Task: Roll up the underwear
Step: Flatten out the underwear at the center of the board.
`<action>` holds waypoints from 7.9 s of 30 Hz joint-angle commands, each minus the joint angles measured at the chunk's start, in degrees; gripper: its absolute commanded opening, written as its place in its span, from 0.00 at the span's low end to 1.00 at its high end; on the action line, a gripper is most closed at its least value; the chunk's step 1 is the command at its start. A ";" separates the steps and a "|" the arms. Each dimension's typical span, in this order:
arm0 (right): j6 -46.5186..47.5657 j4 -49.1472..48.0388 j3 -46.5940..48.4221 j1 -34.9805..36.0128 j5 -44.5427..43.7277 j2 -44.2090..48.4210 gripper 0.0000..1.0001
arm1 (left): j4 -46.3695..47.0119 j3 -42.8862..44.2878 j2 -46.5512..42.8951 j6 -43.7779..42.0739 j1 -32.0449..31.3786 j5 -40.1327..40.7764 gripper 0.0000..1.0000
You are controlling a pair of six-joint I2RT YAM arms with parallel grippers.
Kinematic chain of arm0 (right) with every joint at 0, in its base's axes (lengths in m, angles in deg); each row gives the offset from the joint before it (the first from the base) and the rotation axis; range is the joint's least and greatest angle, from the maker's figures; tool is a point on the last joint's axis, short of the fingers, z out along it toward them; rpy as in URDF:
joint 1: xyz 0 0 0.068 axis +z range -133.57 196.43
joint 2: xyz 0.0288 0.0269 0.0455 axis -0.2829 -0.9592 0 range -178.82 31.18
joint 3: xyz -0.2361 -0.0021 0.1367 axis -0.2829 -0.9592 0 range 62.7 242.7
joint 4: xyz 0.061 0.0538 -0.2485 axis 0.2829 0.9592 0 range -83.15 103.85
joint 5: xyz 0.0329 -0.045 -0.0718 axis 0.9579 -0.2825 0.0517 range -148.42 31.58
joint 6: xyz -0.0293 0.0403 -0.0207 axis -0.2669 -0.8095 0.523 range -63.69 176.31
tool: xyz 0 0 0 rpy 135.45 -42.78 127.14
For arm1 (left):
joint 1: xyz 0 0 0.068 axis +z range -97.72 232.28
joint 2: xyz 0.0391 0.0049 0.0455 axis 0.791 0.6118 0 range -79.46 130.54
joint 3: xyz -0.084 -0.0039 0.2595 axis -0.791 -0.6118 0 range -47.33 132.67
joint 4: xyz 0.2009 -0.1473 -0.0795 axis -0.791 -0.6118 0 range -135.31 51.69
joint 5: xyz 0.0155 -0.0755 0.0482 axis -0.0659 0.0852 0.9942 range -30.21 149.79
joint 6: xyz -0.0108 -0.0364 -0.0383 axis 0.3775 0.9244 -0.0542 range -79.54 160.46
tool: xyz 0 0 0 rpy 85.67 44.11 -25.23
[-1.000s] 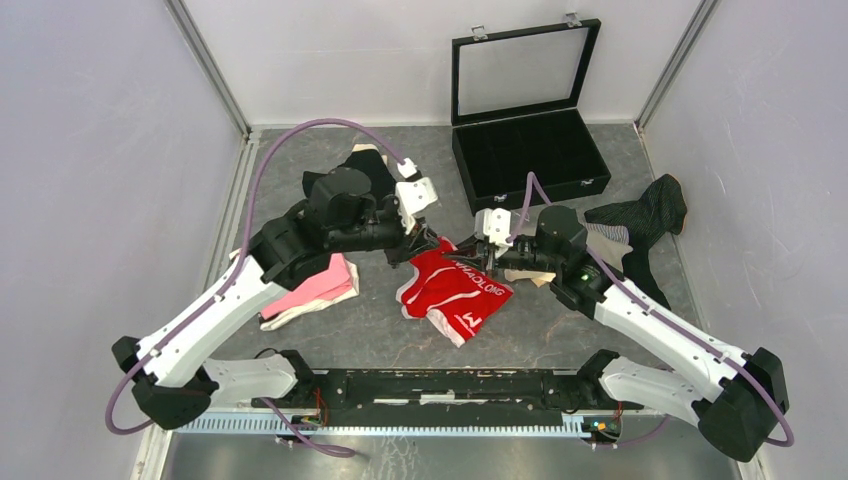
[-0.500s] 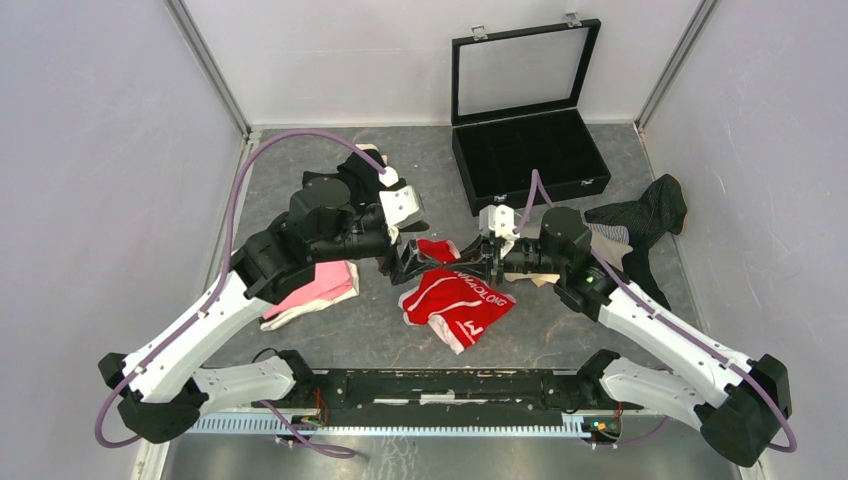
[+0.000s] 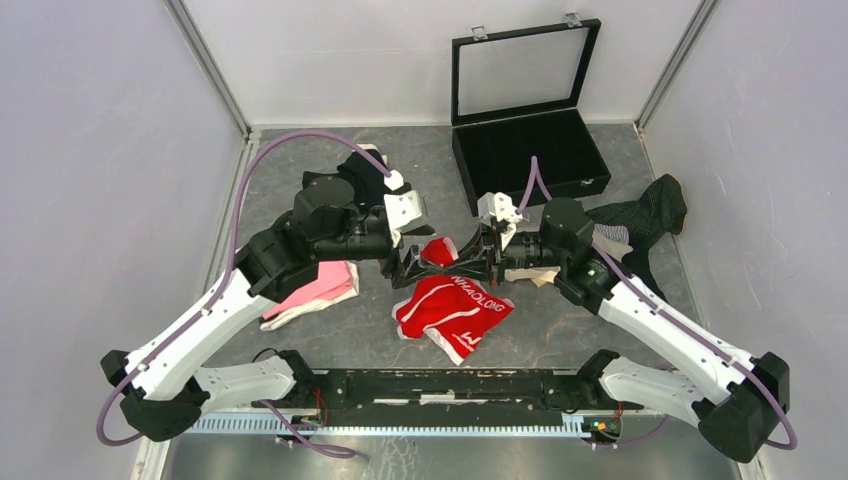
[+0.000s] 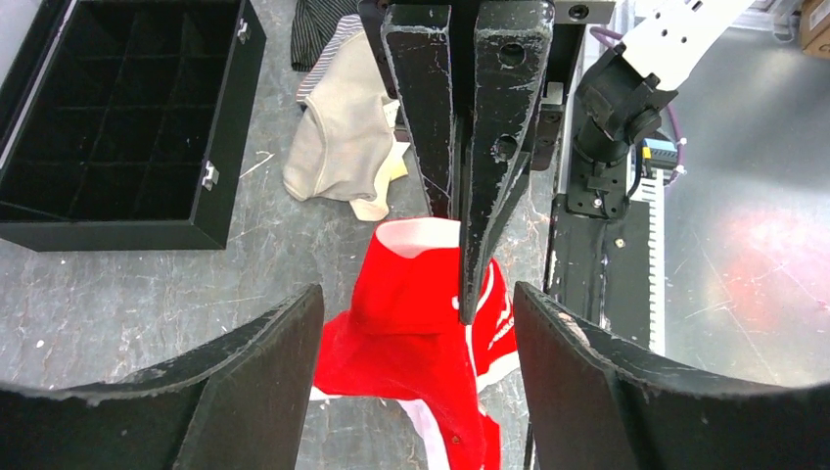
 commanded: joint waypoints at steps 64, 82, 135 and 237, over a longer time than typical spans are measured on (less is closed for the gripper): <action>25.85 15.43 -0.62 0.36 -12.77 5.27 0.71 | -3.04 5.59 1.01 -4.85 0.11 8.12 0.02; 29.64 18.73 -3.47 0.39 -7.74 5.46 0.75 | -6.31 5.55 -6.27 -23.61 0.12 5.72 0.02; 9.13 3.13 -23.72 0.72 -16.68 4.61 0.06 | -1.68 5.78 -7.12 -20.46 0.11 18.42 0.02; 12.93 4.99 -20.49 1.20 -13.57 2.64 0.53 | -1.62 4.53 -7.63 -21.08 0.11 18.37 0.02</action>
